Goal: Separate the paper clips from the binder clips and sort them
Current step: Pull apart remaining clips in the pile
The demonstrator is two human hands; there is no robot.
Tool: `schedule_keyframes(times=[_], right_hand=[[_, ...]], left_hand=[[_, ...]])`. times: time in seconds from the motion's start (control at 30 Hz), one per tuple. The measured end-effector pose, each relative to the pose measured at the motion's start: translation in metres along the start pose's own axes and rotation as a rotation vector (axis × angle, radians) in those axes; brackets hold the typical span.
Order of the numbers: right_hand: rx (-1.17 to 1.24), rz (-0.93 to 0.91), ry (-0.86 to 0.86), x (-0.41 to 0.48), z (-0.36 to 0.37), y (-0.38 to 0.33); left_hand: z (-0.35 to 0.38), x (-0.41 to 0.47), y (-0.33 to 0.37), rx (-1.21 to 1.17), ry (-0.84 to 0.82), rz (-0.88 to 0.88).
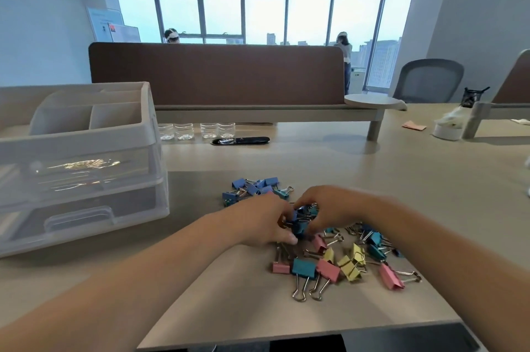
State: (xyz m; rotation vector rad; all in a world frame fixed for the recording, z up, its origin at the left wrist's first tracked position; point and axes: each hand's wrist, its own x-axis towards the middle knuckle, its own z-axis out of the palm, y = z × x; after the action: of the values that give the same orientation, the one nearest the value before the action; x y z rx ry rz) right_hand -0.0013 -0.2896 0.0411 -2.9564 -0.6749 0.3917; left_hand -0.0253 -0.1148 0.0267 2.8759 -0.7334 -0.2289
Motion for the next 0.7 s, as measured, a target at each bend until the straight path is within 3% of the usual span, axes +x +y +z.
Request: schedule_keyframes(times=[0.27,0.5,0.7], right_hand=[[-0.004,-0.014,0.026,0.026,0.006,0.006],[-0.039,0.020,0.158,0.055,0.012,0.003],[0.191,0.112,0.252,0.066,0.007,0.004]], left_hand=[[0.011,0.018,-0.012,0.040,0.069,-0.029],[0.006,0.021,-0.028,0.049,0.103,-0.069],[0.006,0.020,-0.041,0.058,0.135,-0.066]])
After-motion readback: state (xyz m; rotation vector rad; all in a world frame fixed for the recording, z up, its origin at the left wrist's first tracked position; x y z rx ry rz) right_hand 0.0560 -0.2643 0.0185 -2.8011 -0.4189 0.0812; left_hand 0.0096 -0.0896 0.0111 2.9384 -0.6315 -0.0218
